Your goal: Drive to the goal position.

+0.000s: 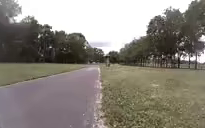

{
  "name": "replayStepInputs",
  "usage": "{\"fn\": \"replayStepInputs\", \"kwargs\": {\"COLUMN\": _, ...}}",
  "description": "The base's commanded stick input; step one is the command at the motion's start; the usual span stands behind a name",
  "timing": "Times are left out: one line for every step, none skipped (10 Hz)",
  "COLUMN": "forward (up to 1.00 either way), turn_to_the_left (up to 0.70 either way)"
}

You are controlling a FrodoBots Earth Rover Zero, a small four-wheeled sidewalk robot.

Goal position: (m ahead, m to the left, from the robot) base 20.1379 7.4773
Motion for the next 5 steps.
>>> {"fn": "replayStepInputs", "kwargs": {"forward": 0.70, "turn_to_the_left": 0.00}}
{"fn": "replayStepInputs", "kwargs": {"forward": 0.70, "turn_to_the_left": 0.00}}
{"fn": "replayStepInputs", "kwargs": {"forward": 0.70, "turn_to_the_left": 0.00}}
{"fn": "replayStepInputs", "kwargs": {"forward": 0.70, "turn_to_the_left": 0.00}}
{"fn": "replayStepInputs", "kwargs": {"forward": 0.70, "turn_to_the_left": 0.06}}
